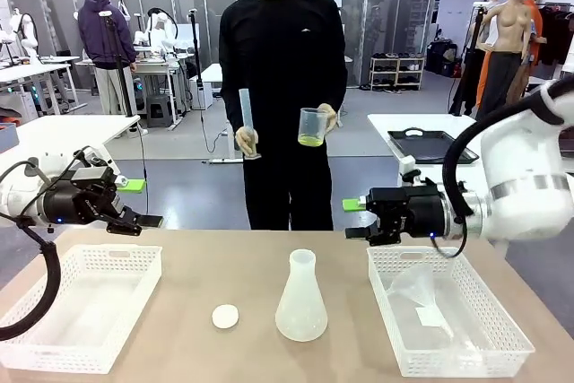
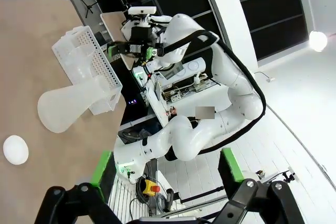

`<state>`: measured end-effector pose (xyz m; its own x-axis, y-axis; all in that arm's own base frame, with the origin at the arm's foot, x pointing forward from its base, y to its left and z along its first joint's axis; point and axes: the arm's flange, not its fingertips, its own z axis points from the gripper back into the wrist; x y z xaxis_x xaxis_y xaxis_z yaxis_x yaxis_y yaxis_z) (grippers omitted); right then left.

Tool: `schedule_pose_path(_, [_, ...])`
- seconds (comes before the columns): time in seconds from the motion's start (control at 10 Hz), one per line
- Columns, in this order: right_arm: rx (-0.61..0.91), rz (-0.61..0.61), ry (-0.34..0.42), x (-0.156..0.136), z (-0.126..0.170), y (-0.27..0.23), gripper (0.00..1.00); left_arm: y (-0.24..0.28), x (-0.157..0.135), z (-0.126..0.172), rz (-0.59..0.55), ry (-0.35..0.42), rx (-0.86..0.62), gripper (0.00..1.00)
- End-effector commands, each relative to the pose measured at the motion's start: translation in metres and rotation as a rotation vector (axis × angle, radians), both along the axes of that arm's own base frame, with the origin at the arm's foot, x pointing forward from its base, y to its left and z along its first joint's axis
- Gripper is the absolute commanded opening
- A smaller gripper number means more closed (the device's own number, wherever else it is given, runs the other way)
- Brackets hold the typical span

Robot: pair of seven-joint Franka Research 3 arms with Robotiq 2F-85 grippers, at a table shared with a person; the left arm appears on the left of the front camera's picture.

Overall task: Prepare the solutions needed for the experiment.
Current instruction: Pick up the Plastic Funnel and insert it into the Big flask.

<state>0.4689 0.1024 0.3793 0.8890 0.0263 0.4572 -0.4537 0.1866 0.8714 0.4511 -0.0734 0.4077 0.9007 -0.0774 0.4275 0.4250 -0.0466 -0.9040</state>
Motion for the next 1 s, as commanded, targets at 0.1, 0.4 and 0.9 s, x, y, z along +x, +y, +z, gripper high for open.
schedule_pose_path(0.1, [-0.363, 0.083, -0.391, 0.024, 0.057, -0.001, 1.00, -0.001, -0.004, 0.001, 0.004, -0.002, 0.005, 1.00])
schedule_pose_path(0.4, [-0.747, 0.223, -0.662, 0.015, 0.081, 0.001, 1.00, -0.001, -0.004, 0.001, 0.004, -0.002, 0.005, 1.00])
schedule_pose_path(0.9, [-0.613, 0.262, -0.531, 0.027, 0.094, -0.003, 1.00, -0.001, -0.004, 0.001, 0.004, -0.002, 0.005, 1.00])
